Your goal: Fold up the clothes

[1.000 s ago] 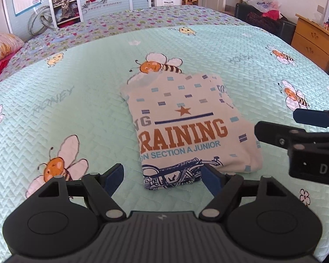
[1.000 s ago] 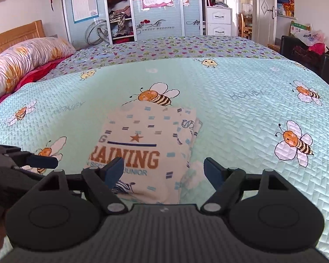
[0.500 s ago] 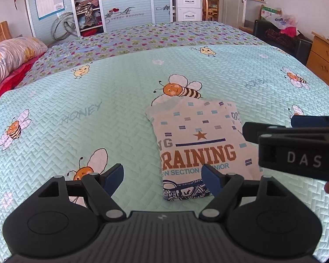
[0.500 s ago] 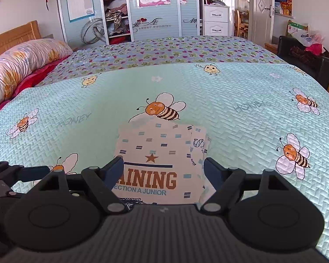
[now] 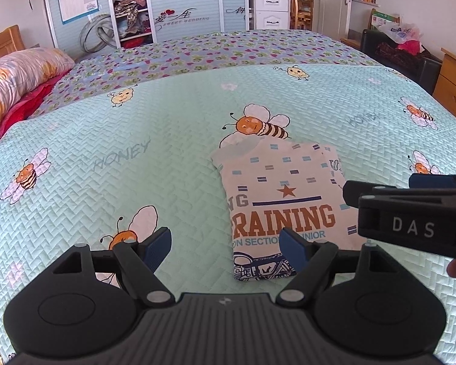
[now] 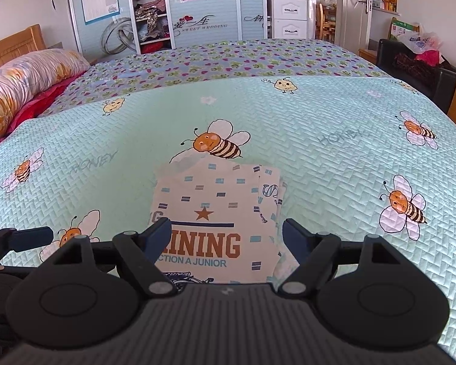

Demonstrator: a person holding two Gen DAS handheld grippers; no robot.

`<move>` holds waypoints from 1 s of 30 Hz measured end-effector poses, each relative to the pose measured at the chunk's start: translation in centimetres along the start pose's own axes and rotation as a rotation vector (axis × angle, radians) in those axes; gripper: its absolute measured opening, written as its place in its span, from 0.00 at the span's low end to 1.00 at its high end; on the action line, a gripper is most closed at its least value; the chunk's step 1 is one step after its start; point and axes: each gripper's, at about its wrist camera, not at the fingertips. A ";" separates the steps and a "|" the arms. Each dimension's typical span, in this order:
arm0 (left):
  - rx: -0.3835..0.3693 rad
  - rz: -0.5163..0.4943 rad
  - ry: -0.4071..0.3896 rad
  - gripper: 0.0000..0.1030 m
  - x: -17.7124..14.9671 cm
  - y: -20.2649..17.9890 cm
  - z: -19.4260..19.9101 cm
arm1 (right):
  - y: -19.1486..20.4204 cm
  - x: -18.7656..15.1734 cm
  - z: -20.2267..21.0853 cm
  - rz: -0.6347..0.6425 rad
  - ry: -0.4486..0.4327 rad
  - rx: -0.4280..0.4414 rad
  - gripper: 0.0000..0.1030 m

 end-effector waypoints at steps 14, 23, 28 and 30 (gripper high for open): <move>0.005 0.005 0.001 0.78 0.1 0.1 0.1 | 0.4 0.1 -0.2 0.005 0.012 -0.007 0.78; 0.011 0.012 0.001 0.78 0.2 0.4 0.2 | 0.5 0.2 -0.1 0.007 0.015 -0.008 0.78; 0.014 0.011 0.002 0.78 0.2 0.5 0.2 | 0.6 0.1 0.1 0.010 0.014 -0.008 0.78; 0.015 0.011 0.004 0.78 0.2 0.5 0.1 | 0.6 0.1 0.0 0.007 0.016 -0.009 0.78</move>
Point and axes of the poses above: each gripper's, at about its wrist camera, not at the fingertips, and z roughly against the way its jaws point, y to its left, x to its top, and after that the axes turned 8 degrees about z, right-handed
